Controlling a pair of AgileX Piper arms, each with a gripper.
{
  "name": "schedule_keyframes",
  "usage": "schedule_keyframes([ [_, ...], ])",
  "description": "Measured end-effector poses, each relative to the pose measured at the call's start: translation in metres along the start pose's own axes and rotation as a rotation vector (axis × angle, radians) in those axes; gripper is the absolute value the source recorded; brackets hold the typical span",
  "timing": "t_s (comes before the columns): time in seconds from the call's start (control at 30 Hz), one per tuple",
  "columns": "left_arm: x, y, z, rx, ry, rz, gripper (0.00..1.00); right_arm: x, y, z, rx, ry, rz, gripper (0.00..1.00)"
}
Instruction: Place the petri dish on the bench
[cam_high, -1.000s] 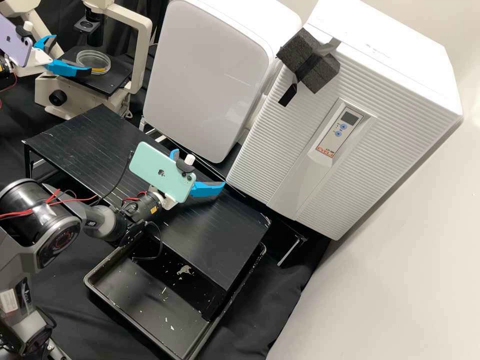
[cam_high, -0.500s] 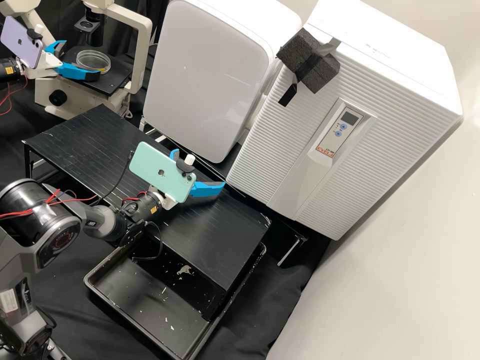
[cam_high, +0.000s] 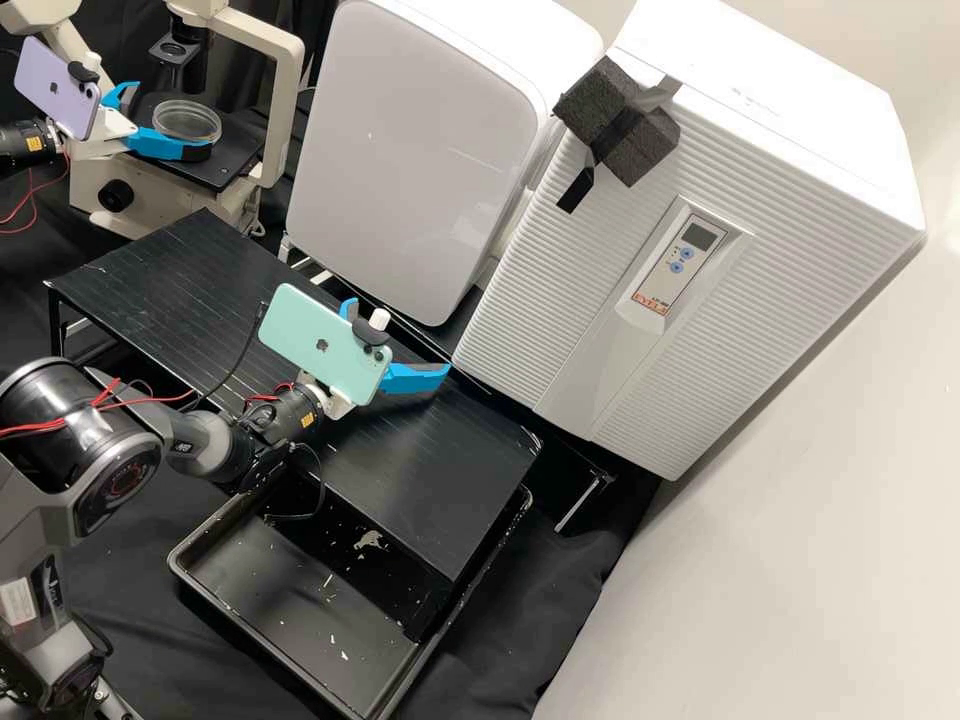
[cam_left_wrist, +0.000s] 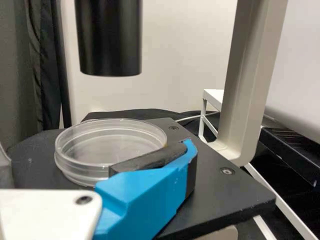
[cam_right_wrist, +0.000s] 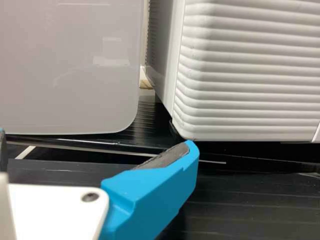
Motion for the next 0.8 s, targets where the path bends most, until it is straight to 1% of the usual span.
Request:
schedule_keyframes([
  [0.37,0.013,-0.003,-0.001,-0.005,-0.001,0.008,1.00,0.000,0.000,0.000,0.000,0.000,0.000,1.00],
  [0.4,0.013,-0.004,-0.001,-0.009,0.002,0.010,0.00,0.000,0.000,0.000,0.000,0.000,0.000,1.00],
  [0.57,0.014,-0.005,0.000,-0.023,0.004,0.026,0.00,0.000,0.000,0.000,0.000,0.000,0.000,1.00],
  [0.8,0.014,-0.005,0.000,-0.023,0.003,0.029,0.00,0.000,0.000,0.000,0.000,0.000,0.000,1.00],
])
